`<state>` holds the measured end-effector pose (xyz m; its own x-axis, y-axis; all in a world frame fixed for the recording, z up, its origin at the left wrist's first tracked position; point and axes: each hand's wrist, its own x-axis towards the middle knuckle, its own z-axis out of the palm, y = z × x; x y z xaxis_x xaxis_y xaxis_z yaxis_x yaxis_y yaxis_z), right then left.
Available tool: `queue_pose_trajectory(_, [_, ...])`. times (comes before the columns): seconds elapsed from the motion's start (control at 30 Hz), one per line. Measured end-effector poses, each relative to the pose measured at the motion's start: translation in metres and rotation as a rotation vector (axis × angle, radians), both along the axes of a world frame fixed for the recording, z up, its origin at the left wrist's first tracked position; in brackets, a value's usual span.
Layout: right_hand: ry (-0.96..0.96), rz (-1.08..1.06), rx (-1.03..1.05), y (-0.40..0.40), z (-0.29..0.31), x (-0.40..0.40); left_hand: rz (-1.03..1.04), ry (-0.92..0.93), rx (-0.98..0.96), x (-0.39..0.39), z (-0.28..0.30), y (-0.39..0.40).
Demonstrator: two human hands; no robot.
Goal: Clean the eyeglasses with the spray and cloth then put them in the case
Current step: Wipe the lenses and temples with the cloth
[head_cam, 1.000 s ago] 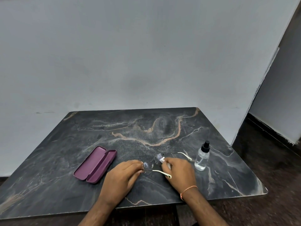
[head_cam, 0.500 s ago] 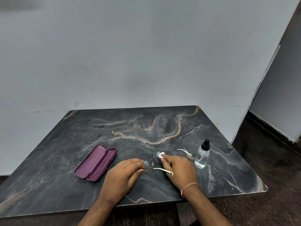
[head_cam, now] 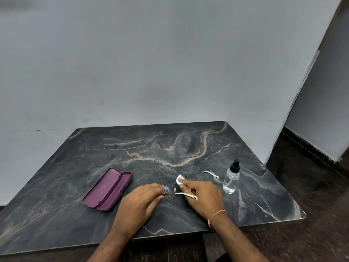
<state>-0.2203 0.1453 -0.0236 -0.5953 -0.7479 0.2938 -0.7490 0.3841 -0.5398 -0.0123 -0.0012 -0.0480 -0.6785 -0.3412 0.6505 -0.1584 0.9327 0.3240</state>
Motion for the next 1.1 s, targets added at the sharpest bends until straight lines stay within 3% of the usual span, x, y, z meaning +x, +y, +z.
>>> queue_pose_trajectory(1.1, [0.019, -0.053, 0.033, -0.0005, 0.0009, -0.0011, 0.007, -0.002, -0.010, -0.0001, 0.0003, 0.0011])
